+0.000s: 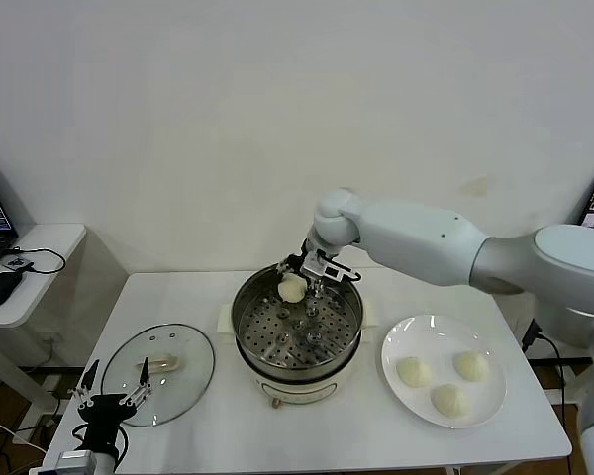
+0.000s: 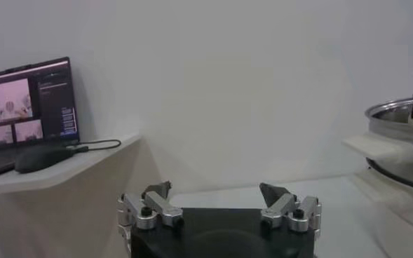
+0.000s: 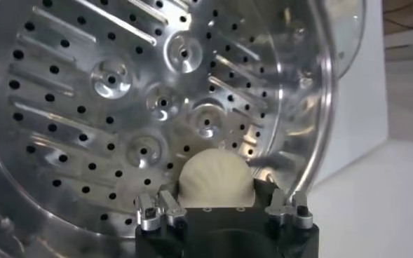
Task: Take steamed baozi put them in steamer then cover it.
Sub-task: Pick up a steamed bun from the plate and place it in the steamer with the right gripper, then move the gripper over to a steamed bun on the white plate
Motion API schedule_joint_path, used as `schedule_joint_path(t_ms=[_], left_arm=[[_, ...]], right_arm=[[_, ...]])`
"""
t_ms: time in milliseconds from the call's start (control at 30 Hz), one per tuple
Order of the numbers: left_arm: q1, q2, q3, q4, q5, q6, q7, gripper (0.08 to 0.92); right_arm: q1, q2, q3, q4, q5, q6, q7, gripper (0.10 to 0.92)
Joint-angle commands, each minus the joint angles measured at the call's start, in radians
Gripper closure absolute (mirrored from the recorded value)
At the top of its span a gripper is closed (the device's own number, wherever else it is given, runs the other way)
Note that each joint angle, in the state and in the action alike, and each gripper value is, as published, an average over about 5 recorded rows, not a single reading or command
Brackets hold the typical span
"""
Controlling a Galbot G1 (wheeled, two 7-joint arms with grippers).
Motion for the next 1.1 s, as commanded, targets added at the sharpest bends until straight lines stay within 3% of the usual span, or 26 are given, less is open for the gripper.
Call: schedule_joint_path(t_ms=[33, 133, 300, 467, 633, 833, 1100], left_arm=[[0.001, 0.000, 0.001, 0.000, 0.001, 0.000, 0.000, 0.177], [0.002, -0.002, 0.003, 0.000, 0.002, 0.000, 0.000, 0.177], [0.001, -0.004, 0.008, -0.004, 0.005, 0.001, 0.000, 0.177], [0.000, 0.004, 0.007, -0.011, 0.002, 0.005, 0.000, 0.177], [0.001, 0.014, 0.006, -0.021, -0.001, 0.009, -0.001, 0.177], [0.003, 0.027, 0.005, -0.034, -0.004, 0.012, -0.001, 0.177], [0.006, 0.041, -0.008, -0.041, -0.010, 0.015, -0.001, 0.177]], right_arm=[[-0.025, 0.027, 0.002, -0.051, -0.058, 0.045, 0.015, 0.277], [-0.014, 0.019, 0.012, -0.037, -0.034, 0.045, 0.027, 0.220], [0.093, -0.035, 0.001, 0.059, 0.111, -0.027, -0.002, 0.203], [0.261, -0.187, -0.062, 0.271, 0.370, -0.362, -0.101, 0.202], [0.354, -0.380, -0.095, 0.495, 0.490, -0.747, -0.138, 0.203], [0.371, -0.578, -0.101, 0.649, 0.538, -0.889, -0.157, 0.203], [0.285, -0.776, -0.120, 0.727, 0.447, -0.894, -0.174, 0.202]])
